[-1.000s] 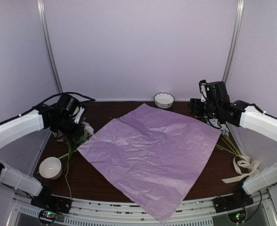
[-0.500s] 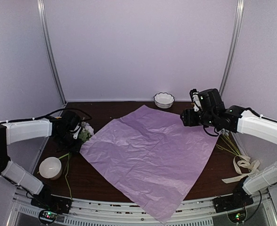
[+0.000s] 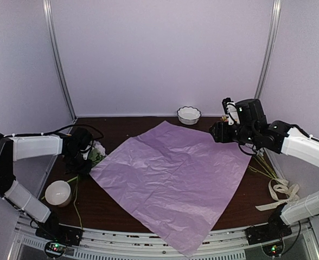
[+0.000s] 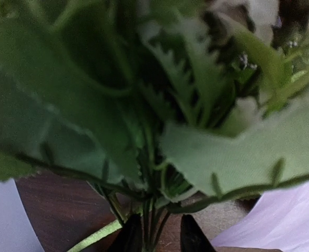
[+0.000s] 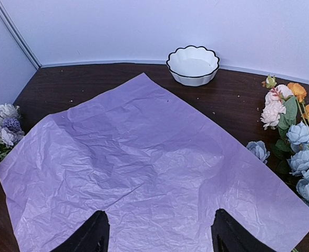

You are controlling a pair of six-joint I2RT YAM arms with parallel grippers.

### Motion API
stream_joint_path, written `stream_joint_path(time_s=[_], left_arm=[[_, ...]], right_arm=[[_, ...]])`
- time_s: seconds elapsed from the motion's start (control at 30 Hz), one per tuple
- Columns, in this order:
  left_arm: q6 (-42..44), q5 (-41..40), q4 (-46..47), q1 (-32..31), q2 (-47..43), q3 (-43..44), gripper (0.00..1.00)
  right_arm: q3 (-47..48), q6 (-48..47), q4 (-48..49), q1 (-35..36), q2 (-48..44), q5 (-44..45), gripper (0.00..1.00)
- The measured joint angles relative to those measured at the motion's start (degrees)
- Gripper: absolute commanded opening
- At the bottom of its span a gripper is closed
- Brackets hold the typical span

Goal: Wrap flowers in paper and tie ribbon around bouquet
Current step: Pick up the fake flower from the corner of the board.

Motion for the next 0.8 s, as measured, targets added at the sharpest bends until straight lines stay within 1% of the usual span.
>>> stream_joint_path(time_s=[0.1,0.3,0.43,0.47,0.53,0.63,0.8], left_arm=[[-0.04,-0.96,-0.55,0.00,-0.66,0.22,0.38],[-0.11,-2.75,-1.36,0.07,-2.40,1.38,0.41],[0.07,-2.10,-1.11,1.33,-1.86,1.46,0.39],[0.09,-1.64,-0.87,1.77,-1.38,1.46,0.36],[0.22,-0.55,0.00,2.43,0.11,1.46,0.27],[0.59,0.66,1.05,2.67,2.71,1.46,0.01],[1.05,1.62,1.44,2.67,2.14,1.49,0.00]], right_arm=[[0.22,-0.09,-0.28,0.04,0.00,-0.15,0.68],[1.01,-0.28,-0.61,0.04,0.02,-0.83,0.67],[1.11,-0.72,-0.70,0.04,0.20,-1.11,0.67],[1.14,-0.92,-0.76,0.04,0.26,-1.14,0.67],[1.18,-1.20,-1.14,0.04,0.28,-1.16,0.67],[1.29,-1.42,-1.53,0.04,0.26,-1.16,0.67],[1.29,-1.60,-2.01,0.04,0.26,-1.14,0.67]])
